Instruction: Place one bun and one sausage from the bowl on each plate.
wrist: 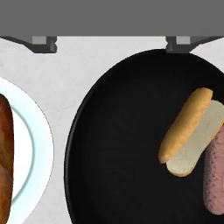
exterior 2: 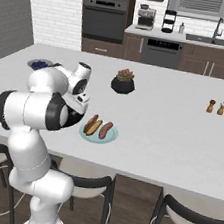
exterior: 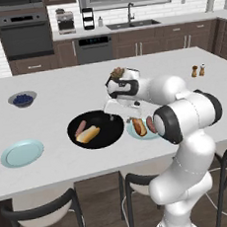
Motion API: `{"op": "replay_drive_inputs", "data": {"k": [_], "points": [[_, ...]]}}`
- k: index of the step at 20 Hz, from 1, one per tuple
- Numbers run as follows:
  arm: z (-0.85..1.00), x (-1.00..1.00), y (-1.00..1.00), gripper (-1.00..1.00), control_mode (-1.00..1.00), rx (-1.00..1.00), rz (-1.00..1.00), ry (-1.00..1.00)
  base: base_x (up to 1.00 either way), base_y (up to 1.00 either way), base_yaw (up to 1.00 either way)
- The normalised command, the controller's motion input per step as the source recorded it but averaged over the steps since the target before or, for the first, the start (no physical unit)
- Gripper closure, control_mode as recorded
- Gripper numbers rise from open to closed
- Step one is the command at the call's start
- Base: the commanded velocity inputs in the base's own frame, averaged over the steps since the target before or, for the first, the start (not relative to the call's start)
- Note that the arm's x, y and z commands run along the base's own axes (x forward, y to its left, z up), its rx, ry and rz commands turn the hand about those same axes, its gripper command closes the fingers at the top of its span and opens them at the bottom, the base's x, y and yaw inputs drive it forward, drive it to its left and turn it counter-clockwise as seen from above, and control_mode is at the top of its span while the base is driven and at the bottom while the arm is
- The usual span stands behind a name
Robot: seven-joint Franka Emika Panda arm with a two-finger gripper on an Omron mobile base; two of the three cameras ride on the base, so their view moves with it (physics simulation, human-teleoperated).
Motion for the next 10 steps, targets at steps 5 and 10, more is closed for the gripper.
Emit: {"op": "replay_drive_inputs", "data": {"k": [5,10], "points": [[-0.05,-0.01,0.46,-1.00,-1.00,0.00,-0.13,0.00,0.00,0.00,0.00],[-0.05,0.00,0.55,-1.00,-1.00,0.00,-0.13,0.00,0.00,0.00,0.00]]}}
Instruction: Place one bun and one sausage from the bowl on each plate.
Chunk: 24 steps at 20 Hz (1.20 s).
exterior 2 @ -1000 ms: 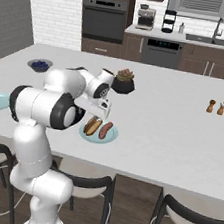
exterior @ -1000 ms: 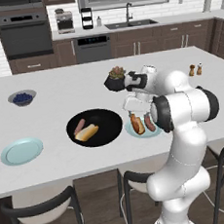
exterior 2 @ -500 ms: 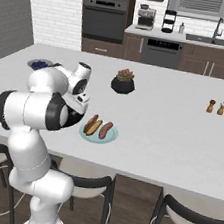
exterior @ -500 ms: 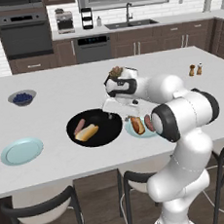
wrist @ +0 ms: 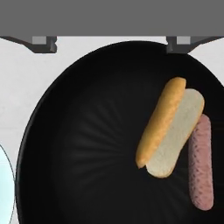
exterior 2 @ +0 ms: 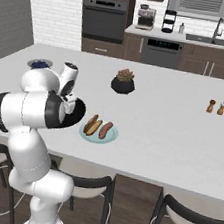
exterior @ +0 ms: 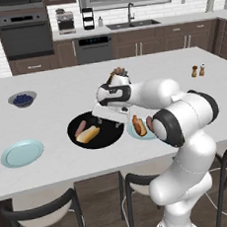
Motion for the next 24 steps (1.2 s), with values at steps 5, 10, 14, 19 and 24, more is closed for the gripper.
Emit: {"op": "replay_drive_inputs", "data": {"k": [5,10,14,19,24], "points": [[-0.03,0.00,0.65,-1.00,-1.00,0.00,-0.21,0.00,0.00,0.00,0.00],[-0.04,0.00,0.13,-1.00,-1.00,0.00,-0.18,0.00,0.00,0.00,0.00],[-0.15,0.10,0.03,-1.00,-1.00,0.00,-0.17,0.00,0.00,0.00,0.00],[-0.17,0.03,0.00,-1.00,-1.00,0.00,-0.13,0.00,0.00,0.00,0.00],[-0.04,0.14,0.00,-1.00,-1.00,0.00,-0.05,0.00,0.00,0.00,0.00]]}}
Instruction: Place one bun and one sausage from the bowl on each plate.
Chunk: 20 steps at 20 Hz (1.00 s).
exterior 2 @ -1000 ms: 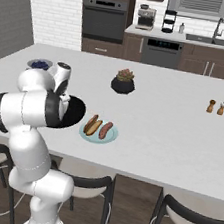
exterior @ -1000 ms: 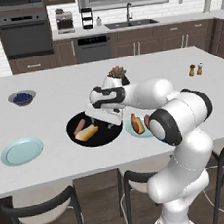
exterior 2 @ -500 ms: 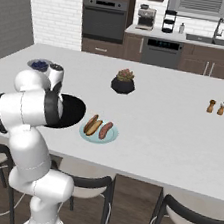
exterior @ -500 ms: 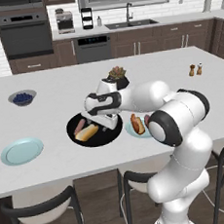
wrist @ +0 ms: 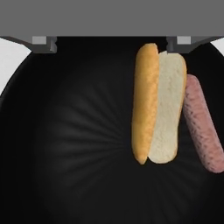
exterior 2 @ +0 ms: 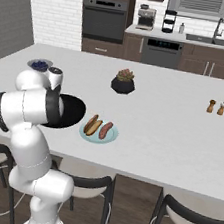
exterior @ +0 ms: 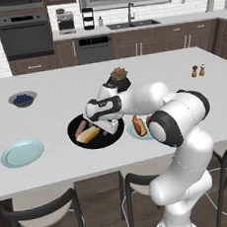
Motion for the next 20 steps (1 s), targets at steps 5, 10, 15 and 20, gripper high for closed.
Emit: {"op": "replay_drive_inputs", "data": {"k": [5,10,15,20], "points": [[-0.08,0.14,0.00,-1.00,-1.00,0.00,0.00,0.00,0.00,0.00,0.00],[-0.15,0.19,0.00,-1.00,-1.00,0.00,0.00,0.00,0.00,0.00,0.00],[-0.19,0.23,0.03,-1.00,-1.00,0.00,0.00,0.00,0.00,0.00,0.00],[-0.18,0.26,0.16,-1.00,-1.00,0.00,0.00,0.00,0.00,0.00,0.00]]}}
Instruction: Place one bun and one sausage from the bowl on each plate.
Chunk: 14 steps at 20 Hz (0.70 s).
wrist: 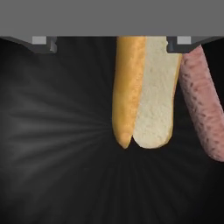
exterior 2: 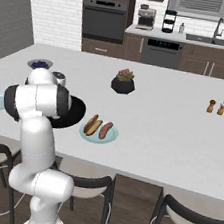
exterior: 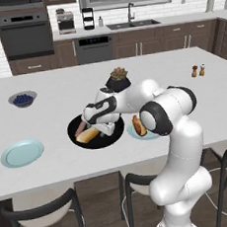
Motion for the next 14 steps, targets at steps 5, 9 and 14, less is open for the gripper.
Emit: {"op": "replay_drive_inputs", "data": {"k": [5,9,14], "points": [[-0.21,0.18,0.12,-1.00,-1.00,0.00,0.00,0.00,0.00,0.00,0.00],[-0.21,0.18,0.07,-1.00,-1.00,0.00,0.00,0.00,0.00,0.00,0.00],[-0.29,0.01,0.01,-1.00,-1.00,0.00,0.00,0.00,0.00,0.00,0.00]]}}
